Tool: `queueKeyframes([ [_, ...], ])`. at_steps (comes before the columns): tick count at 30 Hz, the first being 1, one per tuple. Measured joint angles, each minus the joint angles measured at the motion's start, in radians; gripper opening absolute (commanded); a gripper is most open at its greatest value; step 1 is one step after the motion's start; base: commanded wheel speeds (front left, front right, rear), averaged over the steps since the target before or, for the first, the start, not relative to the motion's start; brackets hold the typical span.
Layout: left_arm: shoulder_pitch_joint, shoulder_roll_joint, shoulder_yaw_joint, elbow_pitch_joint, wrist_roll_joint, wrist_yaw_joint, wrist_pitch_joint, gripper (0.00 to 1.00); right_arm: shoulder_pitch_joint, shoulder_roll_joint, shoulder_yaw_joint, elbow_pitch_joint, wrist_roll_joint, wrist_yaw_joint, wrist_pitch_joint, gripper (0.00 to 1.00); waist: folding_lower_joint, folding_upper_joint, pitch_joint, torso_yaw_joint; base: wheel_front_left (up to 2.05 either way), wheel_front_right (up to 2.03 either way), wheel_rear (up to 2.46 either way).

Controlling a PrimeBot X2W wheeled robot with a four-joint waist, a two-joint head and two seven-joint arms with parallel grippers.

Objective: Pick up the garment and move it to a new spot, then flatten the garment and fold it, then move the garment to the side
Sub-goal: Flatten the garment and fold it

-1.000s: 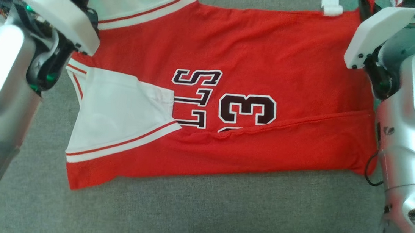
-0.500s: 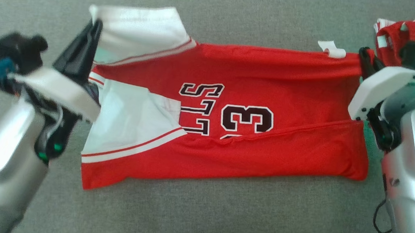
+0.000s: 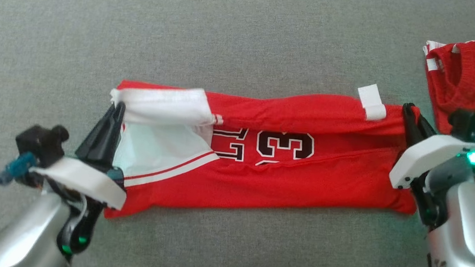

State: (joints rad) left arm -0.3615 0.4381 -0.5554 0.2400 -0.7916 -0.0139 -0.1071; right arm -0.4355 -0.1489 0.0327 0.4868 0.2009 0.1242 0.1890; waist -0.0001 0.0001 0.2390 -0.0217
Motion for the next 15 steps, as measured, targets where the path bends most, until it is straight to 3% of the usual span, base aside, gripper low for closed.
queueKeyframes([
  [1,0.009,-0.003,-0.003,0.001,0.001,0.007,-0.007,0.00,0.009,0.008,-0.006,-0.007,0.000,0.000,-0.014,0.33,0.0000,0.0000,-0.002,0.000,0.00,0.00,0.00],
  [3,0.026,-0.012,-0.003,0.006,0.000,0.008,-0.033,0.00,0.025,0.019,-0.012,-0.017,-0.004,0.000,-0.042,1.00,0.0000,0.0000,-0.007,-0.002,0.00,0.00,0.00],
  [5,0.050,-0.026,-0.003,0.012,-0.001,0.008,-0.063,0.41,0.043,0.033,-0.026,-0.024,-0.009,0.000,-0.066,1.00,0.0001,0.0000,-0.014,-0.004,0.00,0.00,0.00],
  [7,0.082,-0.044,-0.001,0.015,-0.008,0.005,-0.094,0.69,0.068,0.046,-0.044,-0.026,-0.009,0.000,-0.089,1.00,0.0000,0.0000,-0.022,-0.005,0.00,0.00,0.00],
  [8,0.100,-0.053,0.001,0.018,-0.014,0.005,-0.105,0.90,0.083,0.051,-0.055,-0.027,-0.009,0.000,-0.099,1.00,0.0001,0.0000,-0.026,-0.005,0.00,0.00,0.00],
  [9,0.119,-0.063,0.004,0.024,-0.020,0.005,-0.115,1.00,0.100,0.056,-0.069,-0.027,-0.009,0.000,-0.110,1.00,0.0001,0.0000,-0.031,-0.004,0.00,0.00,0.00],
  [15,0.237,-0.100,0.045,0.063,-0.020,0.013,-0.137,1.00,0.200,0.080,-0.158,-0.038,-0.015,0.000,-0.156,1.00,0.0000,0.0000,-0.070,0.004,0.00,0.00,0.00],
])
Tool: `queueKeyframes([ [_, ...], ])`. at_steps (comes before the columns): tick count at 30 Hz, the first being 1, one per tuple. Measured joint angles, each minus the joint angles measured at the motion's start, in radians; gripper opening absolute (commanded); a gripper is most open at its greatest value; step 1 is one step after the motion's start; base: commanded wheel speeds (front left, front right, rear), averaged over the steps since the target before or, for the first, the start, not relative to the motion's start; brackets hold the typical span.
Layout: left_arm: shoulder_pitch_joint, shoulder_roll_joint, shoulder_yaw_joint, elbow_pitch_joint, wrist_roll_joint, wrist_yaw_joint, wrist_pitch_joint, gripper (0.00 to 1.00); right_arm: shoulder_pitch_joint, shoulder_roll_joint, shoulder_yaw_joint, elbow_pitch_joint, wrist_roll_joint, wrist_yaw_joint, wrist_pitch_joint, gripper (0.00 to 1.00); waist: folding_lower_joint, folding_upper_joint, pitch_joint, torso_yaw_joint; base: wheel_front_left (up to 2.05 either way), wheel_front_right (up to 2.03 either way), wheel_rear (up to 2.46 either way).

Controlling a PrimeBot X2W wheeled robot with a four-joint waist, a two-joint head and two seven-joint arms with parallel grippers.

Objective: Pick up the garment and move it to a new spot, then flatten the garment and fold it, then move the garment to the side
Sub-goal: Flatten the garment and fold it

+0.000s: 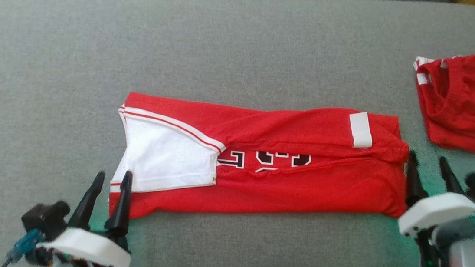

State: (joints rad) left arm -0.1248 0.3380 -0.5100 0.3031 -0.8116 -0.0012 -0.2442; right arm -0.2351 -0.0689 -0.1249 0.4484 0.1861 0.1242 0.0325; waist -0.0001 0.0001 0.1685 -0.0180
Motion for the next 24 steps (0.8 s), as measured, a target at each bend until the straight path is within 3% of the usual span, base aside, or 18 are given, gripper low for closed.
queueKeyframes([
  [6,0.064,-0.036,0.105,-0.013,0.041,0.028,-0.005,1.00,0.049,0.012,-0.068,-0.051,-0.003,0.000,-0.014,1.00,0.0000,0.0000,-0.039,0.016,0.00,0.00,0.00],
  [14,0.122,-0.085,0.228,-0.080,0.140,0.055,-0.005,1.00,0.054,0.021,-0.114,-0.077,-0.045,0.000,0.059,1.00,0.0000,0.0000,-0.068,0.069,0.00,0.00,0.00],
  [24,0.187,-0.102,0.305,-0.128,0.190,0.064,-0.005,1.00,-0.007,0.023,-0.201,0.081,-0.119,0.000,0.100,1.00,0.0002,0.0000,-0.069,0.174,0.00,0.00,0.00],
])
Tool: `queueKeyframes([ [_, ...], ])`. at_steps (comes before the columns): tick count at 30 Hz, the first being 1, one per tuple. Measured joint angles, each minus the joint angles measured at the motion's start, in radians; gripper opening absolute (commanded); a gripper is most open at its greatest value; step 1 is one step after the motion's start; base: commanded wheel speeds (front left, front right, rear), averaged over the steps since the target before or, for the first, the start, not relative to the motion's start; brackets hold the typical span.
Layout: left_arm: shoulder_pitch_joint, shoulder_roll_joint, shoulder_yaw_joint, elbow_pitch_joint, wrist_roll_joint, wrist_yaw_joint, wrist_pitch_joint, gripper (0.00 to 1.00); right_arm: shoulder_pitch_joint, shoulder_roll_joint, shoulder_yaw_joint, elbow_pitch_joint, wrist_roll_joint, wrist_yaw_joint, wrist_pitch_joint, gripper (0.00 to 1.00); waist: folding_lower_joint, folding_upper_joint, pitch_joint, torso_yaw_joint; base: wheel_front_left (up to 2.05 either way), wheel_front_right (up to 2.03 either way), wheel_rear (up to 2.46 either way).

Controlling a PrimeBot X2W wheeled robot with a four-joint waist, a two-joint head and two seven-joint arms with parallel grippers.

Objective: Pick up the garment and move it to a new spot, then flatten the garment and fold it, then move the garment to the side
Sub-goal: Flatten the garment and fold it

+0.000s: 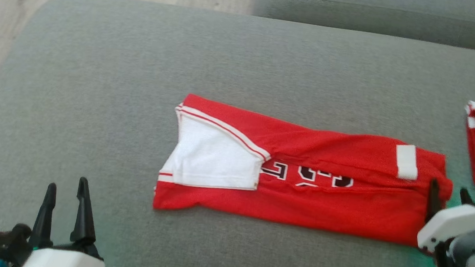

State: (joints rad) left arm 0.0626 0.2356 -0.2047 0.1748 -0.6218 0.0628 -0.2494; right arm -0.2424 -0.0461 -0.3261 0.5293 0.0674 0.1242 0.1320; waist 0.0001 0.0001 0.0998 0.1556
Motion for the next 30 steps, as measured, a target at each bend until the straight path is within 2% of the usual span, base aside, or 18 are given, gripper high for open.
queueKeyframes([
  [6,0.031,-0.007,0.013,-0.006,0.007,-0.001,0.000,1.00,0.001,0.000,-0.038,0.099,-0.016,0.000,-0.027,1.00,0.0000,0.0000,-0.008,0.042,0.00,0.00,0.00],
  [14,0.033,-0.012,0.025,-0.012,0.008,-0.002,0.000,1.00,-0.040,0.000,-0.035,0.206,-0.013,0.000,-0.073,1.00,-0.0001,0.0000,-0.002,0.036,0.00,0.00,0.00],
  [15,0.033,-0.012,0.027,-0.013,0.012,-0.002,0.000,1.00,-0.055,0.000,-0.028,0.218,-0.013,0.000,-0.081,0.90,-0.0001,0.0000,0.002,0.033,0.00,0.00,0.00],
  [16,0.033,-0.012,0.030,-0.016,0.016,-0.001,0.000,1.00,-0.069,-0.001,-0.020,0.231,-0.009,0.000,-0.086,0.60,-0.0001,0.0000,0.005,0.029,0.00,0.00,0.00],
  [18,0.033,-0.012,0.032,-0.017,0.016,-0.001,0.000,1.00,-0.095,-0.001,-0.009,0.258,-0.003,0.000,-0.090,0.16,0.0000,0.0000,0.011,0.021,0.00,0.00,0.00],
  [19,0.033,-0.012,0.033,-0.017,0.016,-0.001,0.000,1.00,-0.106,-0.001,-0.004,0.270,-0.003,0.000,-0.092,0.00,-0.0001,0.0000,0.014,0.016,0.00,0.00,0.00],
  [24,0.033,-0.012,0.037,-0.018,0.016,-0.001,0.000,1.00,-0.138,-0.001,0.019,0.305,-0.004,0.000,-0.111,0.00,-0.0001,0.0000,0.020,-0.007,0.00,0.00,0.00],
  [30,0.033,-0.011,0.038,-0.038,0.024,0.000,0.000,1.00,-0.137,-0.002,0.032,0.272,-0.003,0.000,-0.115,0.00,0.0000,0.0000,0.012,-0.045,0.00,0.00,0.00],
])
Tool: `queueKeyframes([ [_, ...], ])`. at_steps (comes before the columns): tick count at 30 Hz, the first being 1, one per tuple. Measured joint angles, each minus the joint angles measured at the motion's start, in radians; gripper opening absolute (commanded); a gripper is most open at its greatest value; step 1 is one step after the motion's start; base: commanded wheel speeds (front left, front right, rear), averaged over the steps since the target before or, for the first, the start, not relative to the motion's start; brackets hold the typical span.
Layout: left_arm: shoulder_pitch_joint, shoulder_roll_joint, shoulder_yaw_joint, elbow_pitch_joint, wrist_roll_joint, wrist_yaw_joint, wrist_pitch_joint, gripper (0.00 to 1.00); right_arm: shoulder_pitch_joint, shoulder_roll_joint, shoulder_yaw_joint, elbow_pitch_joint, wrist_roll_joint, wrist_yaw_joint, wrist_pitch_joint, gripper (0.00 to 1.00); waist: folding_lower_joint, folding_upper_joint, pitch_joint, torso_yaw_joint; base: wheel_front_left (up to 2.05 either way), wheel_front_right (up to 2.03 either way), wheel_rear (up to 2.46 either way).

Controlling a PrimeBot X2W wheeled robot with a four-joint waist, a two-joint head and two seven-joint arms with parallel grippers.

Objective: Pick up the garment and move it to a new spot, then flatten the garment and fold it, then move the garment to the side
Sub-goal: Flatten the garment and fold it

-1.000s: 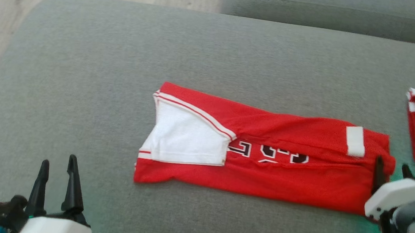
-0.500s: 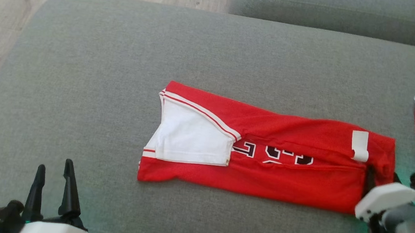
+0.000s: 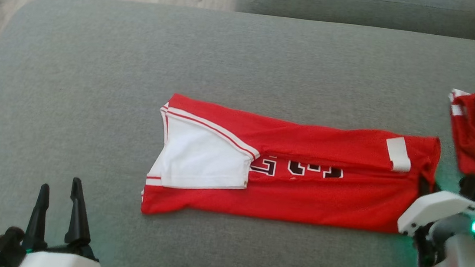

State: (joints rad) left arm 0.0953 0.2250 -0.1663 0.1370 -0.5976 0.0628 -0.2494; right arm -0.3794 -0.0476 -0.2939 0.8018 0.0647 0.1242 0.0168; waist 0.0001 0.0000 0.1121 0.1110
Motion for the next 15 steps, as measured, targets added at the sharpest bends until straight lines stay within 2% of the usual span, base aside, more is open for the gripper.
queueKeyframes([
  [9,0.001,0.000,-0.021,-0.016,0.001,0.009,0.002,1.00,0.082,-0.070,-0.005,-0.243,0.051,0.000,0.108,0.00,0.0000,0.0000,-0.016,-0.070,0.00,0.00,0.00],
  [15,0.000,-0.001,-0.044,-0.017,0.012,0.006,0.003,1.00,0.171,-0.078,-0.048,-0.432,0.070,0.000,0.212,0.00,-0.0001,0.0000,-0.018,-0.103,0.00,0.00,0.00],
])
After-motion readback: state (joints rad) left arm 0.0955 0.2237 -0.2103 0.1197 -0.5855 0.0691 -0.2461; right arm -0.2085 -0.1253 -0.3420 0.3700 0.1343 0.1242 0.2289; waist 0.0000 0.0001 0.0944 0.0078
